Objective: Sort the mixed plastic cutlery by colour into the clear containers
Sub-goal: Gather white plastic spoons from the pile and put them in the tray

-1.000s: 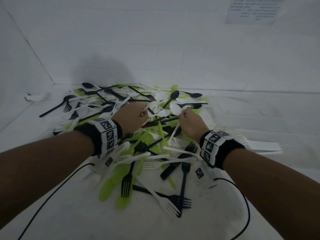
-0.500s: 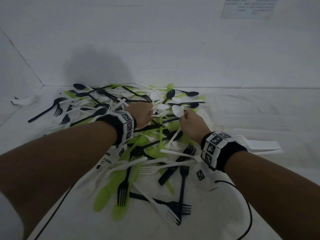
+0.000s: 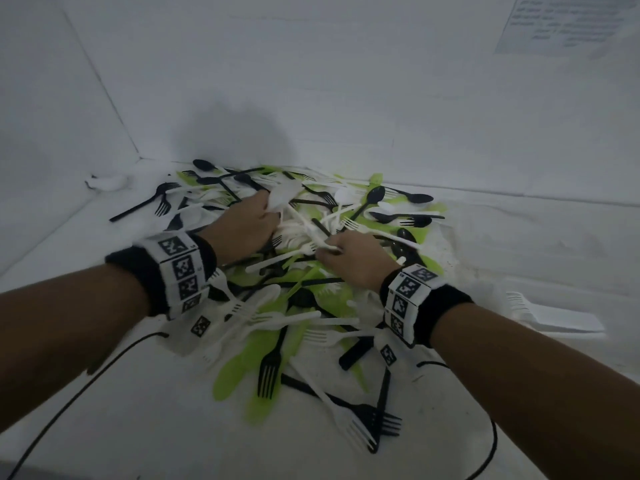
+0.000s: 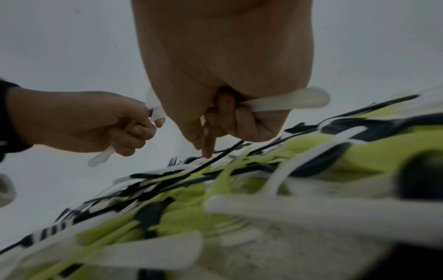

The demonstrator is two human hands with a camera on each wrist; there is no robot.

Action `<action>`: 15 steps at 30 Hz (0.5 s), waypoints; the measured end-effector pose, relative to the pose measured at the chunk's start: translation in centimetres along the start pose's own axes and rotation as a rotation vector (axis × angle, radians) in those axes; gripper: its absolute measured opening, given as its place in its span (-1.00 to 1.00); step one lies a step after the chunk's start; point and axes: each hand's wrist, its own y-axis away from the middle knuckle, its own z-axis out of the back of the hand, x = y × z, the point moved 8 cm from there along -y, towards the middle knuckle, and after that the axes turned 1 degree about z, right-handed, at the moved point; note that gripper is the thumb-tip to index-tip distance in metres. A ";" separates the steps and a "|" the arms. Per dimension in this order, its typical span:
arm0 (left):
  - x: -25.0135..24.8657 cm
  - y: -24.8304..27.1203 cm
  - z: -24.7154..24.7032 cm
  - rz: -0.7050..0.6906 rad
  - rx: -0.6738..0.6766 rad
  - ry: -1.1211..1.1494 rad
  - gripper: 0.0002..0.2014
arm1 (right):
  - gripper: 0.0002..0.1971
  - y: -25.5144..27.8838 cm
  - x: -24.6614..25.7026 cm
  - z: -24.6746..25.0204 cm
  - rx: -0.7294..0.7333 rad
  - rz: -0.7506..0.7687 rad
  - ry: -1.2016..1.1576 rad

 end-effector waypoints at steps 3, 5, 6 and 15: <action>1.8 3.3 0.8 -0.013 0.024 -0.150 -0.76 | -0.66 -0.3 2.1 -2.8 0.182 0.100 0.165; 3.6 5.1 1.3 -0.004 0.041 -0.211 -0.70 | -0.68 -0.6 2.1 -3.2 0.194 0.104 0.281; 4.6 5.8 1.5 0.005 0.048 -0.221 -0.66 | -0.66 -0.8 1.8 -3.0 0.179 0.078 0.299; 7.4 8.8 0.8 -0.052 0.121 -0.330 -0.93 | -0.76 -2.1 5.0 -2.8 0.014 0.185 0.147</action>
